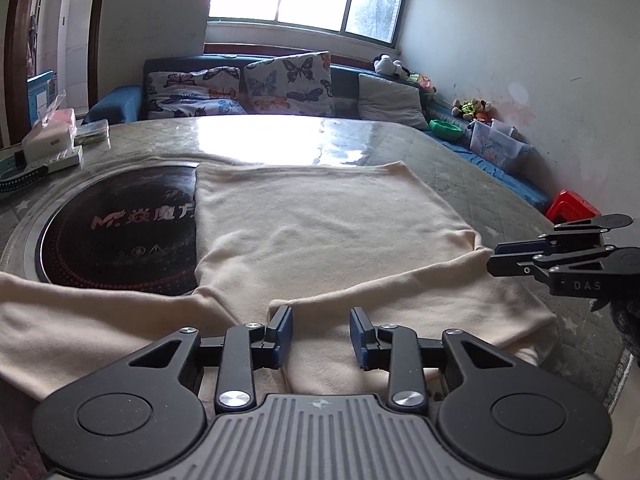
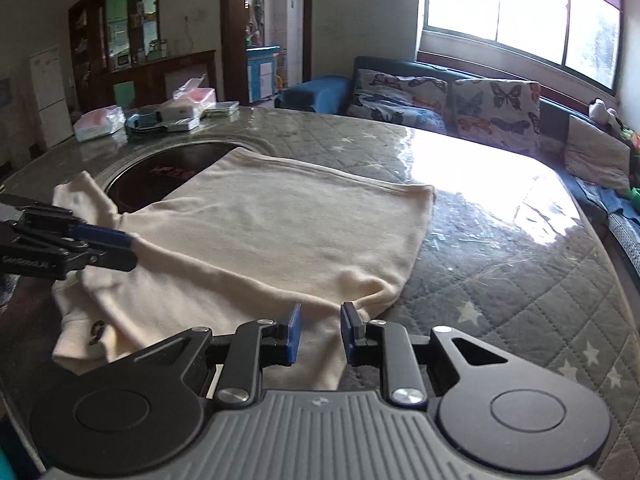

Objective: Fold clothes

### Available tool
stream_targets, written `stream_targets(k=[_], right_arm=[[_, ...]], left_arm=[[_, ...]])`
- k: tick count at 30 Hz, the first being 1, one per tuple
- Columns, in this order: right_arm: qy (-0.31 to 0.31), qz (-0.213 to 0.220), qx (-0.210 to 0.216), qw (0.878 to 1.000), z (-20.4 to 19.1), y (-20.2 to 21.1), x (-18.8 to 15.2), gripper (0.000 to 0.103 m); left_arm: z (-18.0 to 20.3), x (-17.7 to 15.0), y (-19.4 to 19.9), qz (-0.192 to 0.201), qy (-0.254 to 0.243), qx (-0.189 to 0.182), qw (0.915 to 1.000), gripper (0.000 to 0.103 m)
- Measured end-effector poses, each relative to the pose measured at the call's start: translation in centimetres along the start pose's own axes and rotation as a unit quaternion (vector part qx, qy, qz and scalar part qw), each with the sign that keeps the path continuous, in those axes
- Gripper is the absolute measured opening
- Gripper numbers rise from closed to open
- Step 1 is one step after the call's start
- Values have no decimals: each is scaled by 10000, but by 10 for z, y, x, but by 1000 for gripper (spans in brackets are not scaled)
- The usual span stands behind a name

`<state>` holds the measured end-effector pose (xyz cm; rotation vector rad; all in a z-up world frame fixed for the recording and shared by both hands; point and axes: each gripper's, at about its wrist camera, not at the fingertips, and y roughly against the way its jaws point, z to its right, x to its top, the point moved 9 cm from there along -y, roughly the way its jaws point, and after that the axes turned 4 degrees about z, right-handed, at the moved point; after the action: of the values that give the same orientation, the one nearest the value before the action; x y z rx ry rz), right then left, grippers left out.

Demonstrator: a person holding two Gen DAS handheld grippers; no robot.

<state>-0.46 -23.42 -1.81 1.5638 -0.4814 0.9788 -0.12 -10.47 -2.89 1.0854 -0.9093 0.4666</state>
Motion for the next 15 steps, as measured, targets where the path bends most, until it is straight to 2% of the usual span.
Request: stream_targets(k=[3, 7, 11, 15], right_arm=[[66, -72, 1, 10000, -5, -3, -4, 21], [96, -2, 15, 10000, -13, 0, 1, 21], [335, 46, 315, 9989, -39, 1, 8, 21], [741, 55, 759, 9943, -80, -6, 12, 21]], left_arm=[[-3, 1, 5, 57, 50, 24, 10000, 33], [-23, 6, 25, 265, 153, 328, 9990, 35], [-64, 4, 43, 352, 415, 929, 9942, 36], [-108, -2, 61, 390, 772, 1553, 9841, 36]])
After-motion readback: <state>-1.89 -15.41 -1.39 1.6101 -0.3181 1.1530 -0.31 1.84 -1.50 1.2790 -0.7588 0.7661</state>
